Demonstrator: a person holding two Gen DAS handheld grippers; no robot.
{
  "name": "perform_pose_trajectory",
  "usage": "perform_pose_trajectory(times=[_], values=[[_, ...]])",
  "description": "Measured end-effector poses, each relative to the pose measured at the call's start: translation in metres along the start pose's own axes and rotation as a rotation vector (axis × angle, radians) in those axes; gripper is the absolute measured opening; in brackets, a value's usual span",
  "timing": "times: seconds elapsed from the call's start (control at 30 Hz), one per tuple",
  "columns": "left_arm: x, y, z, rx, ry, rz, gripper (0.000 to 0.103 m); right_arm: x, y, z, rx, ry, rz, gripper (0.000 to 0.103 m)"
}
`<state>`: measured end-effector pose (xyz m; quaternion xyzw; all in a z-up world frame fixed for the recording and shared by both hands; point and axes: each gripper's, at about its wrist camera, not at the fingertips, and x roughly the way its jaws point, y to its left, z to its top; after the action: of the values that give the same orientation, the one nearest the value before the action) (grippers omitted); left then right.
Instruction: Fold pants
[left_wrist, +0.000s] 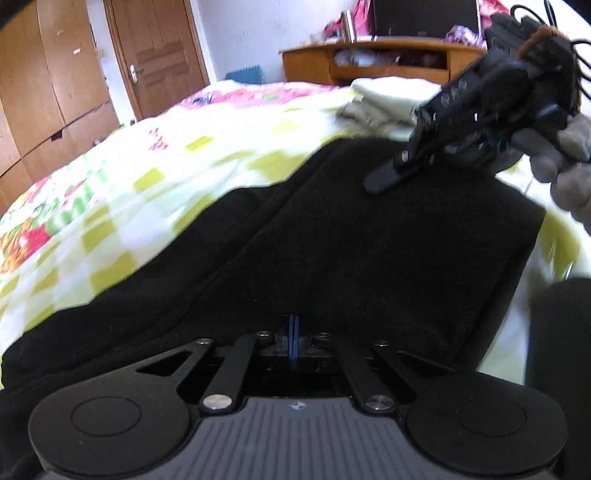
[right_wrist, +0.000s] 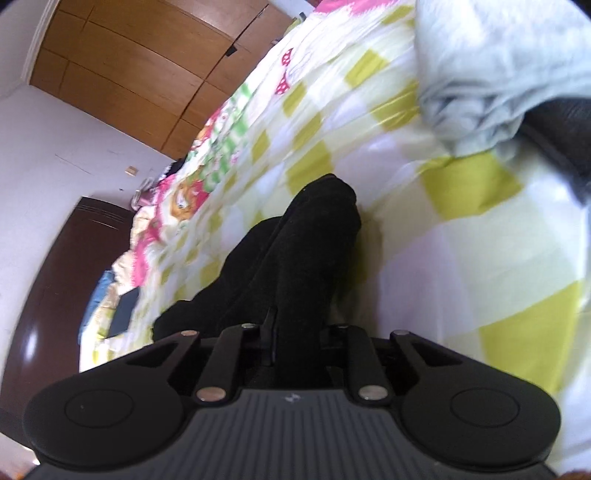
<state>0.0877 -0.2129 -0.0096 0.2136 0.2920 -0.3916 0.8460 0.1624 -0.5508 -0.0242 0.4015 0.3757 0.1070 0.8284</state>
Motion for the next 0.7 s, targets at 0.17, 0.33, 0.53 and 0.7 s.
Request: perform_pose_trajectory(times=[0.17, 0.33, 0.53, 0.7], values=[[-0.028, 0.025, -0.005, -0.047, -0.115, 0.090, 0.030, 0.010, 0.008, -0.004, -0.028, 0.029, -0.028, 0.037], [-0.038, 0.051, -0.040, -0.068, -0.081, 0.265, 0.033, 0.008, 0.021, 0.000, 0.018, 0.021, -0.035, 0.021], [-0.033, 0.052, -0.061, -0.047, -0.064, 0.266, 0.033, 0.002, 0.092, 0.003, -0.073, 0.002, -0.073, 0.020], [-0.028, 0.056, -0.073, -0.105, -0.083, 0.253, 0.033, 0.019, 0.174, -0.003, -0.190, 0.006, -0.150, 0.021]])
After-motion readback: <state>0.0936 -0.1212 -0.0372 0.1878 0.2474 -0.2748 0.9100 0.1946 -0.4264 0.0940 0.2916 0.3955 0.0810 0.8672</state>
